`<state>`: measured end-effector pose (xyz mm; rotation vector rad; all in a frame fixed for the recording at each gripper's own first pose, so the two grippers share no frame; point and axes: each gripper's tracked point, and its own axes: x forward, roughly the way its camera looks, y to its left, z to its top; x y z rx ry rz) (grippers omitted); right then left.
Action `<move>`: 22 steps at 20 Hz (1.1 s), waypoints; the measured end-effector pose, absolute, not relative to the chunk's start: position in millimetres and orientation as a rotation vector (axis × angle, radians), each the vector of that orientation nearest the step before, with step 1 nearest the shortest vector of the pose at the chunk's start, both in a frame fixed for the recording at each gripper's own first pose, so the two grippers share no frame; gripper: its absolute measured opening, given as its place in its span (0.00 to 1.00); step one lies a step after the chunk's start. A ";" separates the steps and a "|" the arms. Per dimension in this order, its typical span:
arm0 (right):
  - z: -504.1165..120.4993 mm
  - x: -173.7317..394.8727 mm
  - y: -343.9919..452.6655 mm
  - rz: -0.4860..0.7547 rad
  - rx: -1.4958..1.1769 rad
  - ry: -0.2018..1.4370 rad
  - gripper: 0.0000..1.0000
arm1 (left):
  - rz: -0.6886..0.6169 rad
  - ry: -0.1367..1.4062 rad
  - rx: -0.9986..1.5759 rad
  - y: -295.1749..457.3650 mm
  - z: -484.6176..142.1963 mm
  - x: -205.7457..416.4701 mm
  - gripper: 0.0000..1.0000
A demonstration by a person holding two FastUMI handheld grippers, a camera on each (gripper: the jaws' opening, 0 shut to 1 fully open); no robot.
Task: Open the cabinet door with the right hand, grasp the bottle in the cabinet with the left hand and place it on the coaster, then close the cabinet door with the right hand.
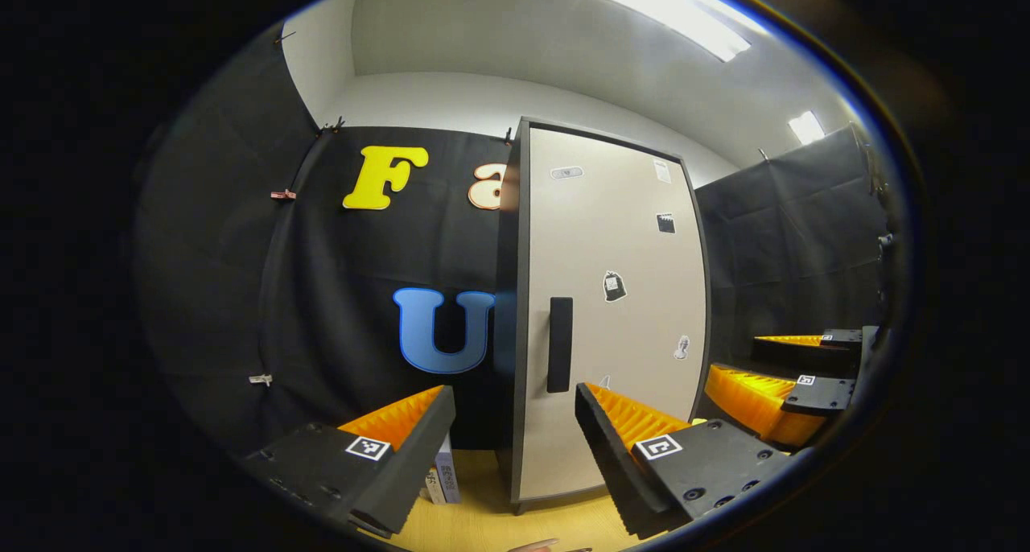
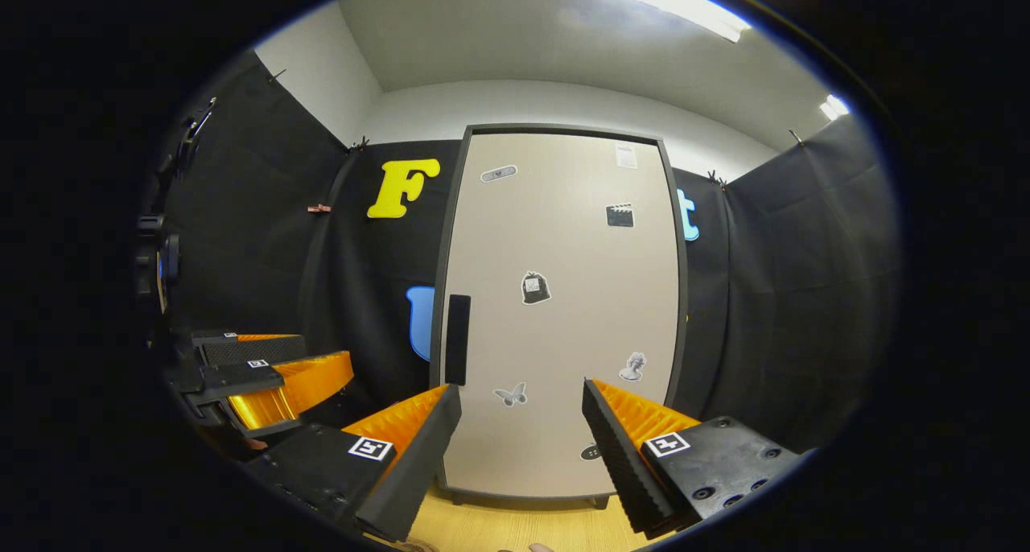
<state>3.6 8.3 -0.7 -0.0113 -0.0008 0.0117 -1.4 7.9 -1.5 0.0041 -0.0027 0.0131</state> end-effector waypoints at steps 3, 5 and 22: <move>-1.5 3.3 11.9 0.018 -0.019 -0.001 0.97 | 0.017 -0.003 0.006 9.9 -1.3 -0.8 0.95; -3.3 3.7 12.3 0.016 -0.021 0.004 0.97 | 0.012 0.001 0.005 9.6 -3.2 -0.5 0.94; 3.2 91.5 87.7 0.082 0.017 -0.062 0.97 | 0.038 0.049 -0.014 68.1 -22.2 -9.4 0.95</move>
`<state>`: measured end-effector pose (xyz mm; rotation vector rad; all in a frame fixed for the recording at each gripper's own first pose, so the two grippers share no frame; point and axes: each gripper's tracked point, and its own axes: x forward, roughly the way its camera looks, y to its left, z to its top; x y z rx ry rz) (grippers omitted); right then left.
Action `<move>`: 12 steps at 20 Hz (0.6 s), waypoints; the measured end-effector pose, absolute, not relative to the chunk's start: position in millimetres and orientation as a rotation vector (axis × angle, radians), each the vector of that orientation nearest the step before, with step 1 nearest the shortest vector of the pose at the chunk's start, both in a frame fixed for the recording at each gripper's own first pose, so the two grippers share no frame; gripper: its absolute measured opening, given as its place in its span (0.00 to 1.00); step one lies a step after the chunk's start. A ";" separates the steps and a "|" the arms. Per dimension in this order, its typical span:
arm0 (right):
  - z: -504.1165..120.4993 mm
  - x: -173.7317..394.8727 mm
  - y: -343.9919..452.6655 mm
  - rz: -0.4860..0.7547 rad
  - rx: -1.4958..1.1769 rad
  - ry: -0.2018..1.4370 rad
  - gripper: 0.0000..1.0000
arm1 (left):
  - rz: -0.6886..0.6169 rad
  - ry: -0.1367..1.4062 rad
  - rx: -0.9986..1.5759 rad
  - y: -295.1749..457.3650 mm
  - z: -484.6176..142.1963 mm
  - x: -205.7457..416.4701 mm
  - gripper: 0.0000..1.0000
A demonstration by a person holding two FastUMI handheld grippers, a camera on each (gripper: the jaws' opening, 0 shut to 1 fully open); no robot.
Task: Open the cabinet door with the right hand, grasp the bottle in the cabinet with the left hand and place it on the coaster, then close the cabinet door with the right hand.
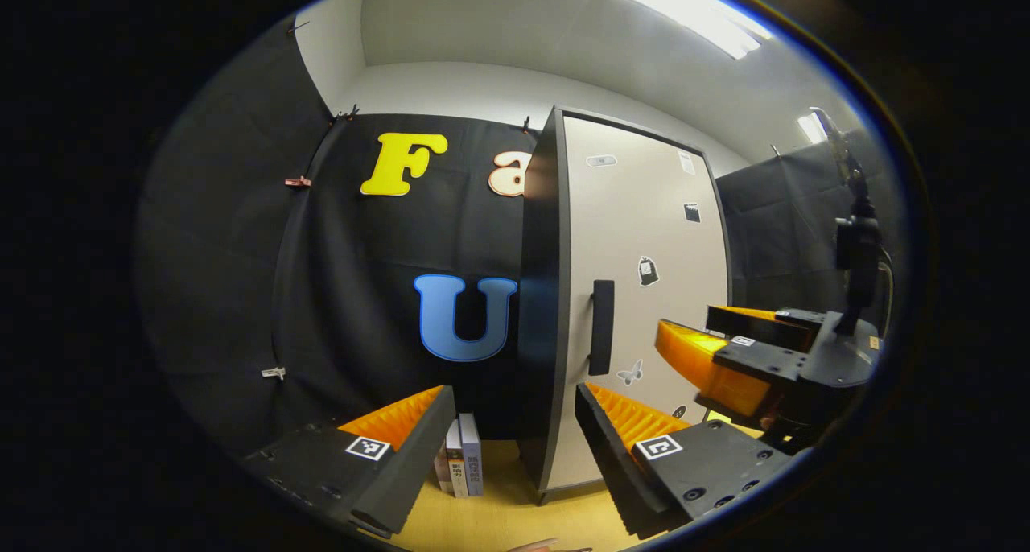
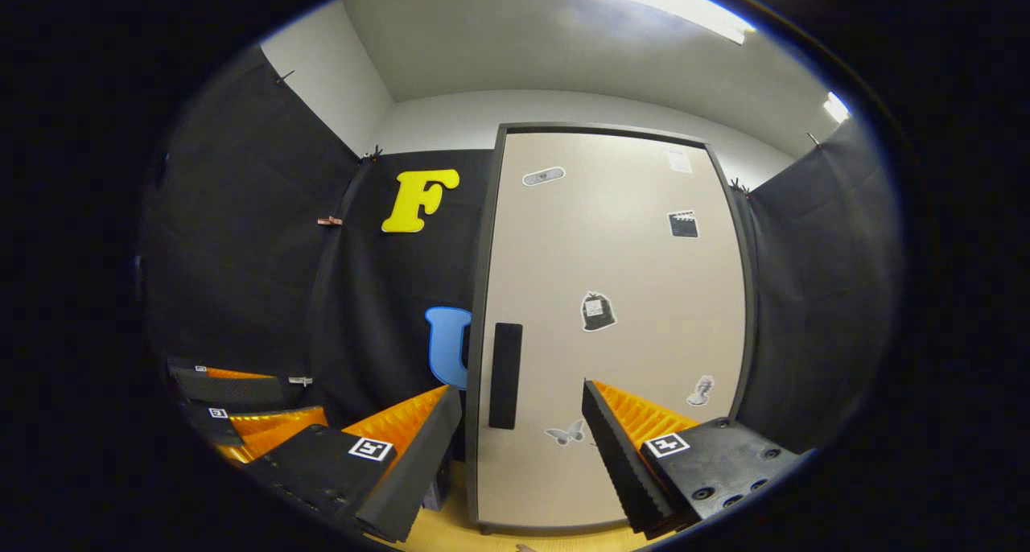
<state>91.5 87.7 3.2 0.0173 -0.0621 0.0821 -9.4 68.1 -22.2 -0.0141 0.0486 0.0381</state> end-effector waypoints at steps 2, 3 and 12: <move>-3.7 114.4 95.6 0.080 0.036 -0.049 0.97 | 0.047 0.061 -0.023 81.1 -26.9 -10.7 0.95; -8.8 126.6 96.6 0.069 0.037 -0.040 0.97 | 0.051 0.069 -0.029 87.3 -29.6 -10.1 0.95; -43.9 197.7 90.9 -0.015 0.052 0.015 0.89 | 0.098 0.130 -0.032 139.7 -57.6 6.5 0.95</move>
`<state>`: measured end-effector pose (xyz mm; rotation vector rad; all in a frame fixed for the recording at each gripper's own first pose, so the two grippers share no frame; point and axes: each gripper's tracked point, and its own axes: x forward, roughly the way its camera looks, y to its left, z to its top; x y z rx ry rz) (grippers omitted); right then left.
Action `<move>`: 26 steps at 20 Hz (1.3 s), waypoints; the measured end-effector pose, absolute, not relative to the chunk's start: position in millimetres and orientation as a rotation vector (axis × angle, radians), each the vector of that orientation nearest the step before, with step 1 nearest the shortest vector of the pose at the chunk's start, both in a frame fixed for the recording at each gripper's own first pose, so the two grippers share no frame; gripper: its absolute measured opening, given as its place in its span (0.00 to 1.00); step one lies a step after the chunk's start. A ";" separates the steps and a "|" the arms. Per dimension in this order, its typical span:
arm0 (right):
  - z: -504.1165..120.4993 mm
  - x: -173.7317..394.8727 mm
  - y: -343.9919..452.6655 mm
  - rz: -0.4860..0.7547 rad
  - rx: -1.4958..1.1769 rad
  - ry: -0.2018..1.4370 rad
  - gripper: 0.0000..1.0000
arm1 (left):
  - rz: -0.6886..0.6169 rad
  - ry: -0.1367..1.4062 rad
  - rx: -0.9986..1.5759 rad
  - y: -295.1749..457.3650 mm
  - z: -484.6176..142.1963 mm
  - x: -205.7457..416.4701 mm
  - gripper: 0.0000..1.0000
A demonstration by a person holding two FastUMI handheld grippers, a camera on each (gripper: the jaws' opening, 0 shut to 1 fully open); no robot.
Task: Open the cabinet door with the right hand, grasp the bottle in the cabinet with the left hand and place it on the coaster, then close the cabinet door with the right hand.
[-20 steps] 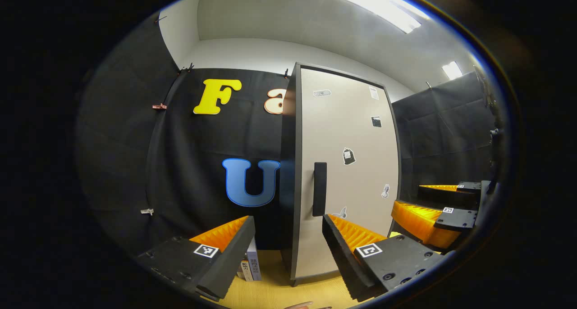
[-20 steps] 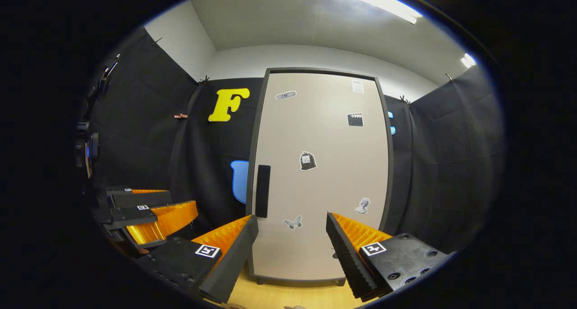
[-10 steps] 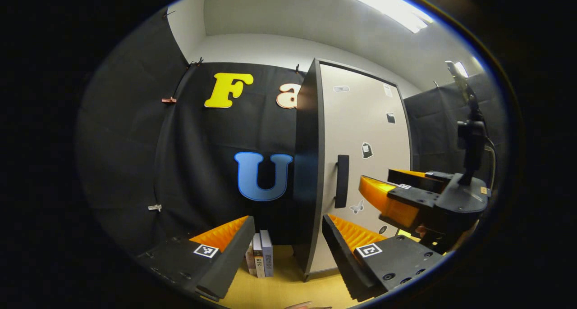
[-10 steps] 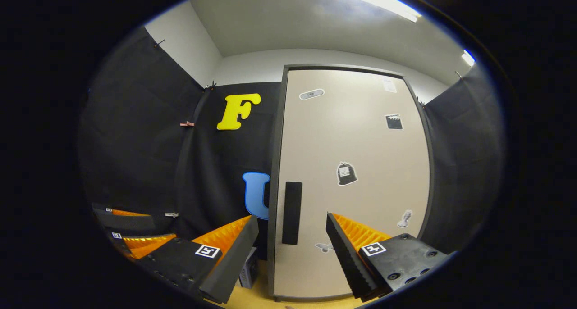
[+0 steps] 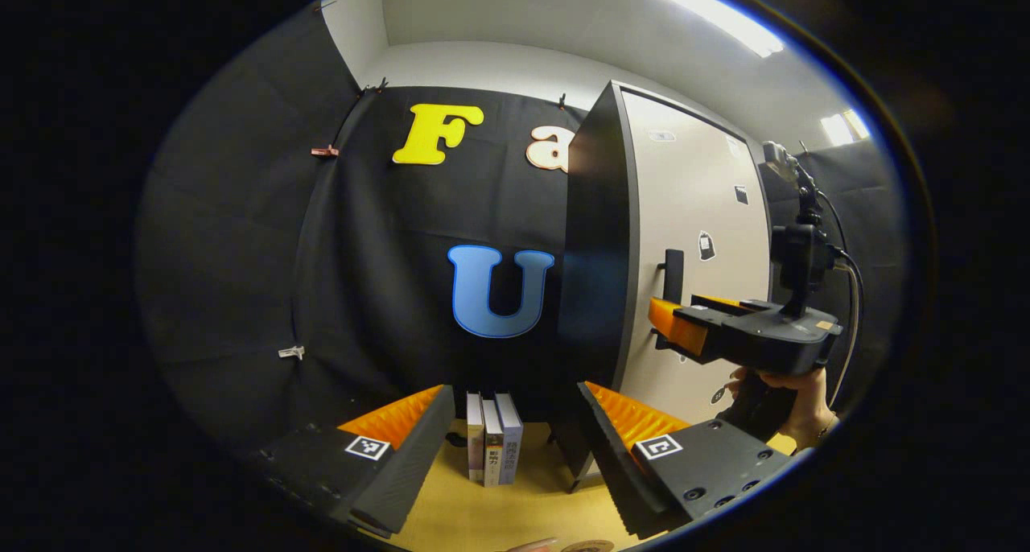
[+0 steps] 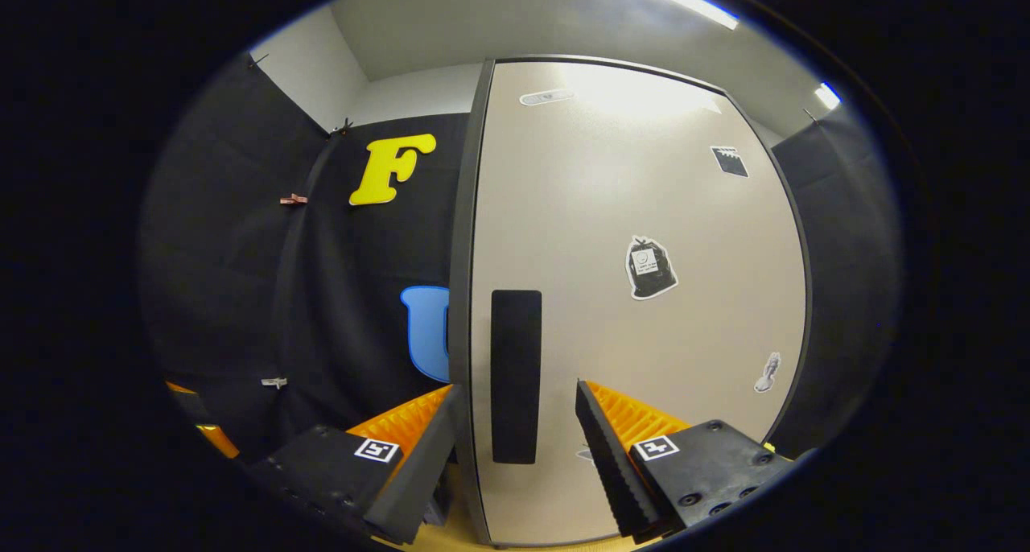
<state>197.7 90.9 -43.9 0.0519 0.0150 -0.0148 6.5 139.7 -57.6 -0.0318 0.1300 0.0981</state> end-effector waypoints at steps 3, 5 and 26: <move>-52.6 209.1 86.6 -0.032 0.054 0.038 0.82 | 0.098 0.127 -0.021 143.7 -58.5 11.3 0.95; -59.3 212.9 87.0 -0.038 0.056 0.066 0.62 | 0.093 0.134 -0.027 143.8 -61.7 12.6 0.95; -37.6 109.9 75.1 0.112 0.059 0.154 0.05 | 0.018 0.116 -0.025 85.4 -44.9 -21.6 0.95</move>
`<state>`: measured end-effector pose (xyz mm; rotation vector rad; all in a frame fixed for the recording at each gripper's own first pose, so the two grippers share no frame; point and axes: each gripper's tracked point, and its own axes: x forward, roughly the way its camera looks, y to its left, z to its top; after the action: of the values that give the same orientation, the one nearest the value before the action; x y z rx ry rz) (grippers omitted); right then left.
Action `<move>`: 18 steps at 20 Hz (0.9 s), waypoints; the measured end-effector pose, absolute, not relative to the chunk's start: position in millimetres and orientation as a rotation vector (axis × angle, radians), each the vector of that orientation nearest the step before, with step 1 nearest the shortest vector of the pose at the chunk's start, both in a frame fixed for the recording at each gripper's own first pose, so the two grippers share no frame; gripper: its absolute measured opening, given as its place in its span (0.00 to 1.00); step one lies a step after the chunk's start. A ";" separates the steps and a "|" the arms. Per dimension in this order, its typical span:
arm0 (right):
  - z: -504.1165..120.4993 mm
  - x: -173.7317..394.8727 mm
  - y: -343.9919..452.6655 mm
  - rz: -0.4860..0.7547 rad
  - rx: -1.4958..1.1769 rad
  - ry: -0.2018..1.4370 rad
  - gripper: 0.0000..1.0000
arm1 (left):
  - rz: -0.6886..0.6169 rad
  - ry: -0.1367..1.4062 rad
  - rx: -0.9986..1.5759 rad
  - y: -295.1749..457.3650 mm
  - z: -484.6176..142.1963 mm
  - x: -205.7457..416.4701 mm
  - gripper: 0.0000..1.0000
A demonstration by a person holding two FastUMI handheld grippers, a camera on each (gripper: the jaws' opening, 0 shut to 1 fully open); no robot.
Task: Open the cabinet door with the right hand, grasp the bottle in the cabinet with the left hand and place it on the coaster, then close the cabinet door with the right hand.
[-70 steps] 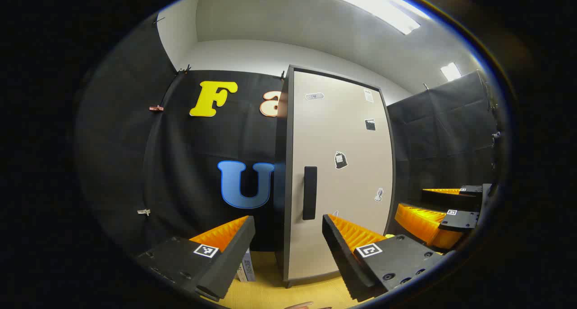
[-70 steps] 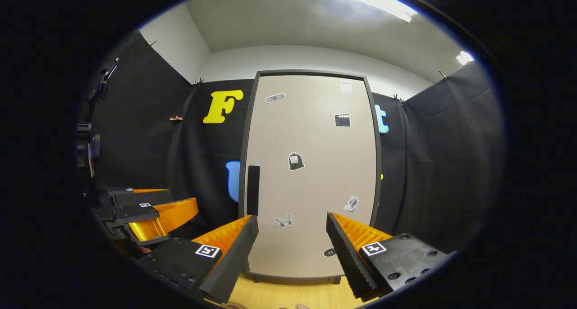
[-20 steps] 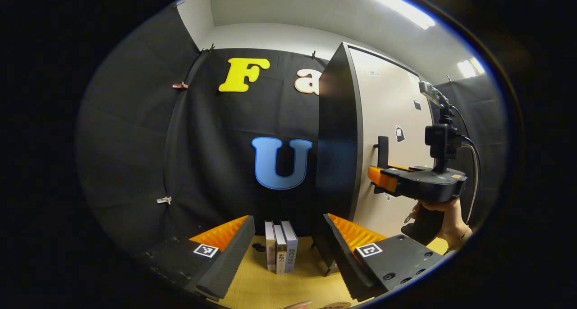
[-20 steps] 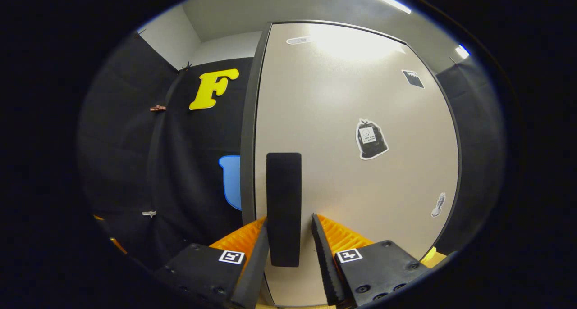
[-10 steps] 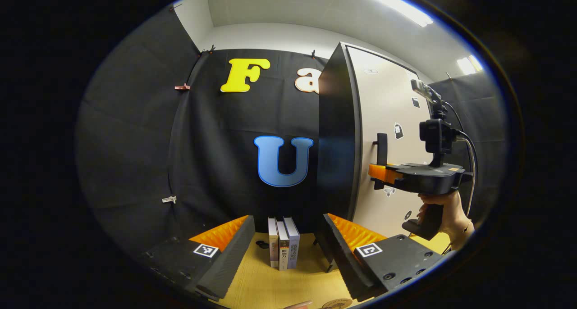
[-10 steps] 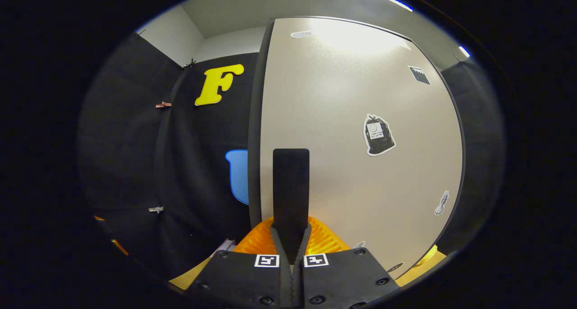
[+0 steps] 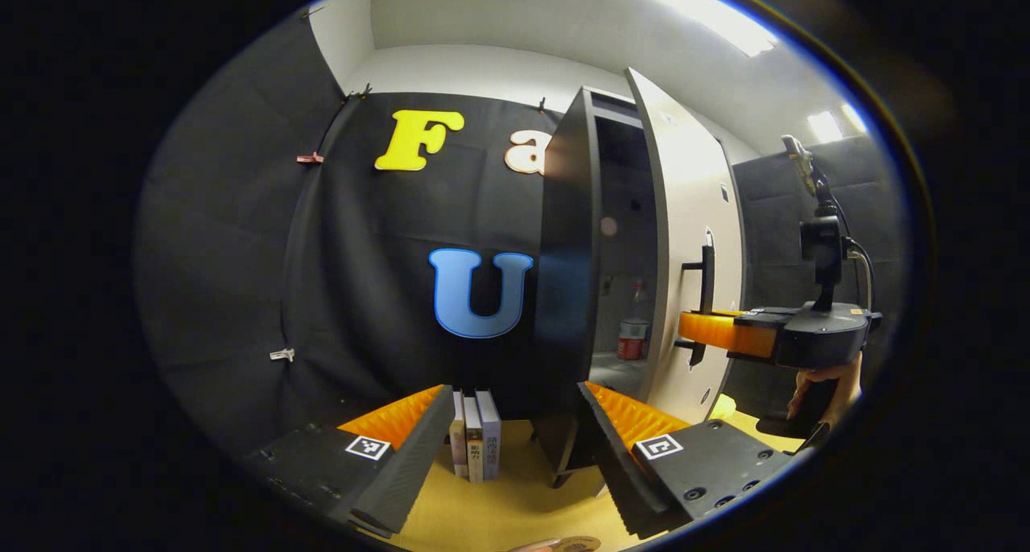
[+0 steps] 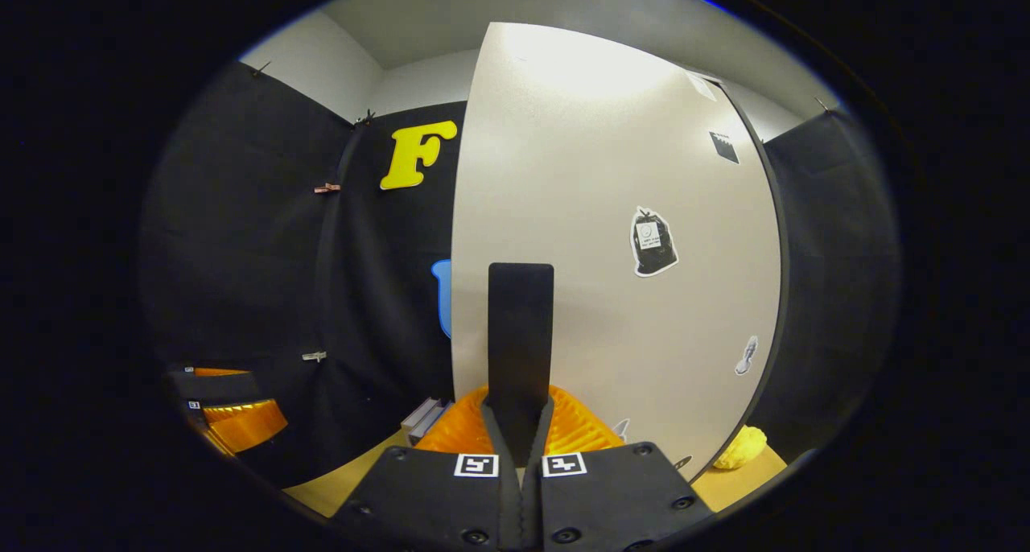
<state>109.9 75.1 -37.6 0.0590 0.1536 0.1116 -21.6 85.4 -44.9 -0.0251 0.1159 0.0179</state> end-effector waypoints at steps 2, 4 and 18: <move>-36.4 100.0 70.9 0.119 0.044 0.162 0.05 | -0.009 0.114 -0.022 74.1 -43.9 -24.8 0.95; -33.9 87.7 65.0 0.124 0.023 0.170 0.05 | -0.026 0.112 -0.028 65.8 -43.2 -28.9 0.95; -17.9 7.0 -18.9 -0.019 -0.009 0.193 0.05 | -0.295 0.121 -0.077 -26.3 -48.9 -11.1 0.95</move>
<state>7.0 -18.9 -17.9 -0.0091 0.1931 -0.0194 -11.1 -26.3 -48.9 -0.0767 0.1213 -0.2947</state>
